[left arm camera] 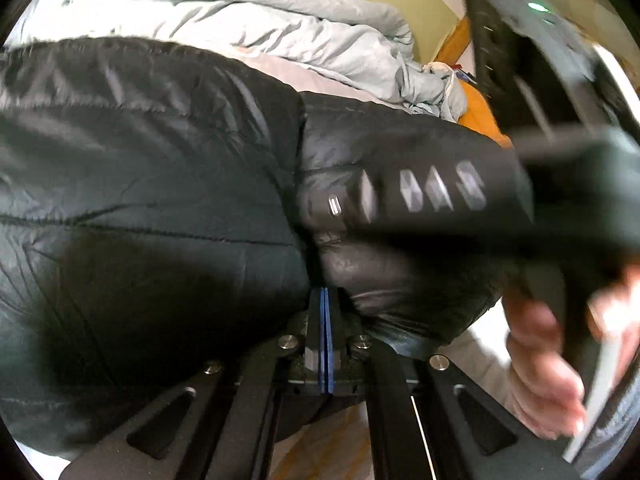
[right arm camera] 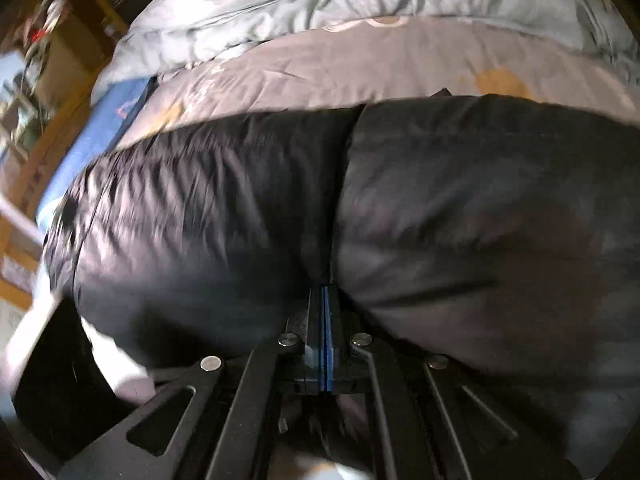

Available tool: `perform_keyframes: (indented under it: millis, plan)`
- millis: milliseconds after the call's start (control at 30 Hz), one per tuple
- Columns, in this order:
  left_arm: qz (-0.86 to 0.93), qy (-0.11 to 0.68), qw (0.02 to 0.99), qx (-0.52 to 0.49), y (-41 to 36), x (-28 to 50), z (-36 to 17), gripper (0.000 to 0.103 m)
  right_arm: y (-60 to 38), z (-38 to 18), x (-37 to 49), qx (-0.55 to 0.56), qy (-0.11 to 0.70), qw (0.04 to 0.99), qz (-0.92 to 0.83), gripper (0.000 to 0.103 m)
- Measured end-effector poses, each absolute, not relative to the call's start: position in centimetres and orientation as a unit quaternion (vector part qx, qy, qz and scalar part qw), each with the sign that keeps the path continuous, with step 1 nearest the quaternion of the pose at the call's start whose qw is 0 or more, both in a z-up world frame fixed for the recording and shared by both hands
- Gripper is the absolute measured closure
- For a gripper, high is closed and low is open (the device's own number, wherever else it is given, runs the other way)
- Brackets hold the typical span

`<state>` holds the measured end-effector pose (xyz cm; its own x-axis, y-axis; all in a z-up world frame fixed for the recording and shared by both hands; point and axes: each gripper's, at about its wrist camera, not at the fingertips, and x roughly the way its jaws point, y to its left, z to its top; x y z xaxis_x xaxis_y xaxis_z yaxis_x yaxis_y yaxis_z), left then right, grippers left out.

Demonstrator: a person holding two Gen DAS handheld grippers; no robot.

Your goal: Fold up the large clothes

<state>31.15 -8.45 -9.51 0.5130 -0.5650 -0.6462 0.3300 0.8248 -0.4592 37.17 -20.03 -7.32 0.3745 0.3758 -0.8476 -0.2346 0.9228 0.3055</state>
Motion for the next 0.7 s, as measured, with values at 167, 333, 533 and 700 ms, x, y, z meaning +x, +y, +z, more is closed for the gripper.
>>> perform_keyframes:
  millis: [167, 333, 533, 700]
  plan:
    - [-0.254, 0.417, 0.863, -0.130, -8.6, 30.8, -9.4, 0.099, -20.1, -7.6, 41.7, 0.093, 0.535, 0.826, 0.154, 0.103]
    - [-0.252, 0.413, 0.865, -0.131, -8.4, 30.8, -9.4, 0.099, -20.0, -8.7, 46.0, 0.118, 0.552, 0.817, 0.120, 0.103]
    - [-0.255, 0.410, 0.864, -0.141, -8.0, 30.2, -9.2, 0.099, -20.2, -7.8, 48.1, 0.117, 0.546, 0.824, 0.100, 0.103]
    - [-0.269, 0.384, 0.870, -0.151, -6.6, 29.6, -8.1, 0.099, -24.8, -2.0, 41.7, 0.149, 0.422, 0.887, 0.115, 0.098]
